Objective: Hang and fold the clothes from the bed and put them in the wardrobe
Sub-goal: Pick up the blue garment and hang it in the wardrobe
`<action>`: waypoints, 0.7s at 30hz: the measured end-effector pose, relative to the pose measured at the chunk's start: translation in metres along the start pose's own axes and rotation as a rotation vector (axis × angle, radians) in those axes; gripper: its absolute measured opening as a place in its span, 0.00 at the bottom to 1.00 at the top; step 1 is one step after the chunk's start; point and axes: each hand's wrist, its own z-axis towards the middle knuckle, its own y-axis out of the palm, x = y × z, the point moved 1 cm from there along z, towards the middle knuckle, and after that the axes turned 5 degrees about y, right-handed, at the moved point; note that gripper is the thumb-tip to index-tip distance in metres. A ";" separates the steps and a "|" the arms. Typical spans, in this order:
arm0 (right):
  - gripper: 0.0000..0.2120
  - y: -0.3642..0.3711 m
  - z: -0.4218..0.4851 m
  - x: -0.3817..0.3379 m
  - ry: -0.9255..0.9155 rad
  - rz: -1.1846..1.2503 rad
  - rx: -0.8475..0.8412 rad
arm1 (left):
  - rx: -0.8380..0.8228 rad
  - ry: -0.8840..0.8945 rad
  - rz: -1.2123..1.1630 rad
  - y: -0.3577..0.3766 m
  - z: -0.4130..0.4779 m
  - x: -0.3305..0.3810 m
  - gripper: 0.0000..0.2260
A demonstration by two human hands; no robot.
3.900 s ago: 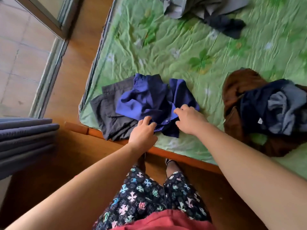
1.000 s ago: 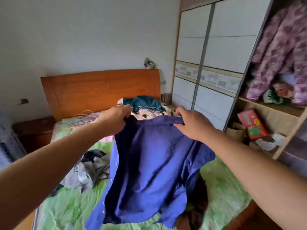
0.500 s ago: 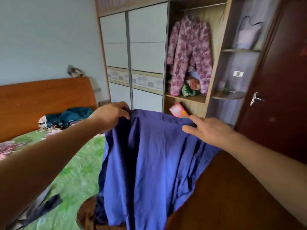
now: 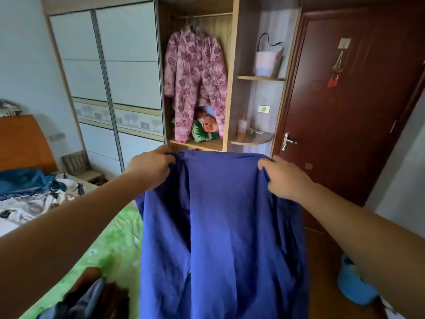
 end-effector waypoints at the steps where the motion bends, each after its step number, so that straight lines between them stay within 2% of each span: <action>1: 0.21 -0.001 0.012 0.012 0.024 0.001 -0.012 | -0.002 -0.001 0.002 0.008 0.015 0.004 0.13; 8: 0.25 0.013 0.117 0.074 0.044 -0.171 0.004 | 0.019 -0.020 -0.050 0.078 0.130 0.004 0.16; 15: 0.28 0.036 0.257 0.105 0.047 -0.045 -0.054 | 0.071 -0.025 -0.221 0.151 0.266 -0.026 0.15; 21: 0.29 0.065 0.364 0.118 0.021 0.020 -0.105 | 0.045 -0.074 -0.213 0.191 0.353 -0.050 0.15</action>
